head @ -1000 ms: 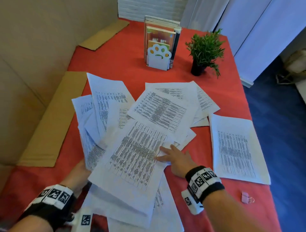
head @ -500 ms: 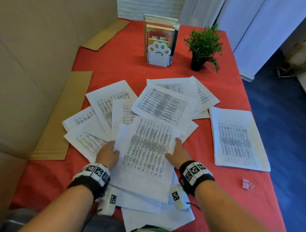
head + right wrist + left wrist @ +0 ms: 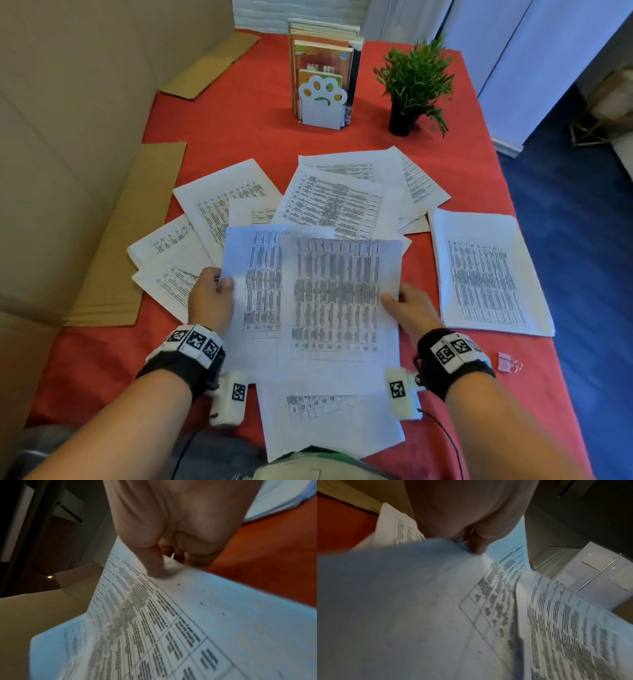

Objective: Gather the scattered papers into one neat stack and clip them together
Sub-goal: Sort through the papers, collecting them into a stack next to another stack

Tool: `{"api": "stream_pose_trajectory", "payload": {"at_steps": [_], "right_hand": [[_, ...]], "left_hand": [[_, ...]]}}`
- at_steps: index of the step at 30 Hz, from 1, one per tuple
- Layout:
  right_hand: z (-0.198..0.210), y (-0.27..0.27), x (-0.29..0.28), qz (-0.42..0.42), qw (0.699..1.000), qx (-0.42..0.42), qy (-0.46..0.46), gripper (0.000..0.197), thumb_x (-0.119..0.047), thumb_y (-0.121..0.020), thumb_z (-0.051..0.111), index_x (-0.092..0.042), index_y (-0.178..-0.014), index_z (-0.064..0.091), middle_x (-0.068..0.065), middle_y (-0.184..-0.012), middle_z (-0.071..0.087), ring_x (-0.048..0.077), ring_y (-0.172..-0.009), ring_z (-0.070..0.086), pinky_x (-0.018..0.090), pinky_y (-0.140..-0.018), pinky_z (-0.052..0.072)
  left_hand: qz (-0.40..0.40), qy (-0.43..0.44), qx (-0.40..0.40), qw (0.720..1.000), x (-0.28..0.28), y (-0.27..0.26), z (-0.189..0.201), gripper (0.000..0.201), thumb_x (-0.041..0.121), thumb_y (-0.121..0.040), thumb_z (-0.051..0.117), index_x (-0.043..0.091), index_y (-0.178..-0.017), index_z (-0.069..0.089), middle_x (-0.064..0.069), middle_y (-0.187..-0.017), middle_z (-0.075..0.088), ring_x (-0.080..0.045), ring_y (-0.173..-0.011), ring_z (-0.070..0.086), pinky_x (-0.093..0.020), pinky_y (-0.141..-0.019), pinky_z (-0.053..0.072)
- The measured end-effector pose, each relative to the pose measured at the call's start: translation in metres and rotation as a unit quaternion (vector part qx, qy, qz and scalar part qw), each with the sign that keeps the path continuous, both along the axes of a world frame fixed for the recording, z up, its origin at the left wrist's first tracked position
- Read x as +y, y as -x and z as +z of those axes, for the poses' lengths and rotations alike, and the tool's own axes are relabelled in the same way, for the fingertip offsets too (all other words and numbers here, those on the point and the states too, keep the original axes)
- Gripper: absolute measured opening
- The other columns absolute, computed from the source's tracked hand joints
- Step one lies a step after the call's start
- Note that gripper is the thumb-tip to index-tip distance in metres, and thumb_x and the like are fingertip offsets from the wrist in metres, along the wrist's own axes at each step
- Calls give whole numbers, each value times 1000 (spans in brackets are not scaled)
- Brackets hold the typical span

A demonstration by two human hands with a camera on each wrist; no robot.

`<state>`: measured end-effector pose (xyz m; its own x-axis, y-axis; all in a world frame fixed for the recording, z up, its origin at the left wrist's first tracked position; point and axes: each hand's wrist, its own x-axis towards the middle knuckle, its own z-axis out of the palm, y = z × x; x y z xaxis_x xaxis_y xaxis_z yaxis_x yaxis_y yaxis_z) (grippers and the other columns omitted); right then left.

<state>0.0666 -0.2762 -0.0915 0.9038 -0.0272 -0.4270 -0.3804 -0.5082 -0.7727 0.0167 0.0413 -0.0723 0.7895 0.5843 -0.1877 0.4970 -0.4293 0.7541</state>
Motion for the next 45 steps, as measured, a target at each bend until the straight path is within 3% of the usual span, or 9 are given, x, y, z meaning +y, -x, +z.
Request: {"api": "stream_pose_trajectory", "payload": {"at_steps": [7,9,14,20,28,32,35,39,45], "right_hand": [[2,4,41,-54,993,-30,-101,6,-13,-84,58,-14,-87,53,-1,-73,51,16,-63,46,29,-59,39],[5,-3,49,-56,991,-40,-116,19,-8,-85,56,-18,-100,54,-2,-86,61,17,-74,58,30,-65,49],[5,-35,55,94,983,-141,77,36,2,-86,49,-14,-114,65,4,-121,58,20,-112,55,28,-94,45],[-2,-65,48,345,848,-70,396,58,-11,-86,46,-23,-143,38,-2,-160,10,25,-147,11,50,-116,22],[17,-58,68,304,875,-128,354,50,-7,-86,47,-12,-135,42,6,-142,37,31,-119,45,43,-94,42],[32,-20,88,332,894,-207,219,35,-7,-87,47,-14,-118,63,7,-122,58,27,-108,57,37,-90,43],[33,11,95,359,926,-99,63,21,-11,-90,49,-20,-104,62,3,-114,64,20,-104,61,38,-95,48],[19,3,78,209,974,-85,38,11,-17,-91,52,-22,-100,55,2,-105,66,23,-100,63,34,-84,50],[-4,-31,36,-65,974,9,216,60,-8,-82,52,-13,-139,35,15,-140,37,37,-121,41,45,-99,38]], "left_hand": [[-6,318,-26,948,-35,3,-4,47,54,-93,37,15,-102,62,-5,-102,67,-24,-92,61,-37,-85,48],[-8,294,2,956,-35,7,-2,58,65,-83,46,20,-117,58,-1,-115,66,-23,-104,63,-45,-95,48],[-32,82,33,996,-14,15,-10,30,13,-86,62,11,-115,57,-10,-112,66,-26,-94,62,-38,-85,51],[25,56,28,998,28,22,-24,30,11,-89,57,9,-119,56,-11,-114,64,-33,-103,61,-50,-93,49],[74,137,12,988,47,10,-27,20,19,-87,62,18,-107,61,-10,-112,68,-31,-96,65,-52,-89,52],[40,137,17,990,25,-11,-17,26,20,-91,56,10,-115,59,-7,-107,64,-27,-93,61,-37,-85,49],[16,174,24,984,5,-25,-15,38,34,-94,49,12,-124,53,-4,-119,60,-26,-104,58,-43,-97,46],[-65,127,47,989,-11,-30,-15,46,41,-82,64,17,-120,56,2,-112,66,-23,-97,64,-43,-89,53],[-98,45,74,991,-26,-40,-17,17,12,-90,53,13,-107,50,-5,-104,56,-23,-92,54,-29,-75,43]]}}
